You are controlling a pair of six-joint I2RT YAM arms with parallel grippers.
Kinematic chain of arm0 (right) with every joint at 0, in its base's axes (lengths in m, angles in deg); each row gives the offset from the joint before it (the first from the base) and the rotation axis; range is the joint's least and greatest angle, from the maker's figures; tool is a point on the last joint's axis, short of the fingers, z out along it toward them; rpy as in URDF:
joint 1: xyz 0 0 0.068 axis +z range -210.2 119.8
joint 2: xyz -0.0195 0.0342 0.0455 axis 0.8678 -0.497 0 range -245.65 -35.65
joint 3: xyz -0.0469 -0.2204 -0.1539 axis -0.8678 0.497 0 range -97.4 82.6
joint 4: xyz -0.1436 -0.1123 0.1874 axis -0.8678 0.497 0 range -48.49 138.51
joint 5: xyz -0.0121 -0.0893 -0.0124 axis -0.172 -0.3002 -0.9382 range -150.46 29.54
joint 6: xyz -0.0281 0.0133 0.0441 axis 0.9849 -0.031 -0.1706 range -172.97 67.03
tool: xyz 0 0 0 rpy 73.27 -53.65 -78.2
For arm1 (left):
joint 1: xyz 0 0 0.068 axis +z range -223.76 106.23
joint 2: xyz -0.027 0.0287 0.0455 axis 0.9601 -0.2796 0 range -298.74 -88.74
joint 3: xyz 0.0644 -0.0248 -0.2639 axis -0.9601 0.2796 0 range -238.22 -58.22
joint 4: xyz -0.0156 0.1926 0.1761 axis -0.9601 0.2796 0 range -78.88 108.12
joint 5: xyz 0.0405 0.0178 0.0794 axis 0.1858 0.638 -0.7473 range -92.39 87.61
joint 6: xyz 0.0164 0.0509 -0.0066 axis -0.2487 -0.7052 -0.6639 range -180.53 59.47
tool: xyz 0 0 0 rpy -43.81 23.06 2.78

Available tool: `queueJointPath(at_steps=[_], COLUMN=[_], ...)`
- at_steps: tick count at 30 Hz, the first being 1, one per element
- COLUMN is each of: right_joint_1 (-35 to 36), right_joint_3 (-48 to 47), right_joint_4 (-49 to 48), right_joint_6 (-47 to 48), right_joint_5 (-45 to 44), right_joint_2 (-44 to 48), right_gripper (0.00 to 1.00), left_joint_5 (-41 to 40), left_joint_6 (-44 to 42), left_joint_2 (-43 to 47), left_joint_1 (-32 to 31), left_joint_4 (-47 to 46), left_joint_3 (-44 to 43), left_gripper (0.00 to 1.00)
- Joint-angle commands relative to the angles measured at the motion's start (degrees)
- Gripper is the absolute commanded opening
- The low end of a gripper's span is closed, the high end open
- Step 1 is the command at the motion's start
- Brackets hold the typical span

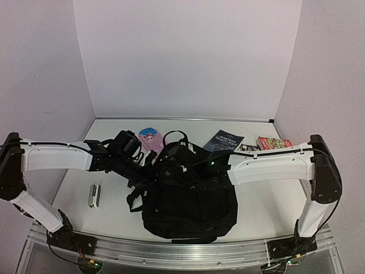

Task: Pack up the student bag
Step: Place the personal item in the student bag, then zip the student bag at the center of the board.

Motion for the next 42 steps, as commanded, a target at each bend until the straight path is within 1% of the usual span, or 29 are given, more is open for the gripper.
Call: queueJointPath(at_steps=[1,5,7,9,11,15,20,22,24,27,32,36,39,42], right_joint_1=[0.3,0.5,0.8,1.3,1.6,1.9,1.9,1.9,1.9,1.8,1.8,1.8,1.9,1.8], right_joint_3=[2.7,4.6,4.6,4.2,3.7,3.3,3.5,4.0,4.9,5.8,6.5,6.0,5.6,5.2], right_joint_4=[-1.9,-2.7,-2.8,-2.9,-2.9,-3.3,-4.7,-4.7,-4.8,-4.8,-5.4,-5.9,-5.9,-5.9], right_joint_6=[7.5,16.0,17.9,18.0,16.8,12.4,6.3,4.2,2.5,0.8,-0.7,-0.9,-1.1,-1.4], right_joint_5=[1.1,9.7,15.1,18.0,20.5,23.6,28.0,28.1,27.4,26.6,26.6,26.6,26.3,26.2], right_joint_2=[5.9,7.6,7.2,6.1,4.3,1.3,-1.6,-2.3,-2.4,-2.1,-2.5,-3.1,-3.5,-4.2], right_gripper=[0.61,0.60,0.58,0.55,0.51,0.46,0.42,0.40,0.40,0.41,0.40,0.38,0.35,0.31], left_joint_5=[-1.6,-3.5,-4.3,-3.5,-1.2,3.9,6.2,6.9,8.3,9.8,9.5,8.7,7.0,4.1], left_joint_6=[1.7,1.5,1.8,2.6,3.9,7.7,10.0,10.3,11.2,12.7,12.8,11.9,10.5,8.4], left_joint_2=[7.5,11.4,12.6,12.9,12.6,12.0,11.7,11.3,10.8,10.1,8.9,7.7,7.4,7.7], left_joint_1=[-0.3,-0.3,-0.2,0.1,0.6,0.7,0.7,0.7,0.7,0.7,0.7,0.7,0.7,0.6], left_joint_4=[6.1,13.9,16.6,17.4,16.0,8.6,3.2,1.7,-1.1,-4.7,-4.9,-3.3,0.1,4.8], left_joint_3=[0.1,0.3,0.7,1.9,4.0,8.6,11.9,12.9,14.3,16.4,17.4,16.9,15.6,14.0], left_gripper=[0.54,0.59,0.62,0.65,0.66,0.67,0.58,0.54,0.47,0.44,0.44,0.44,0.46,0.51])
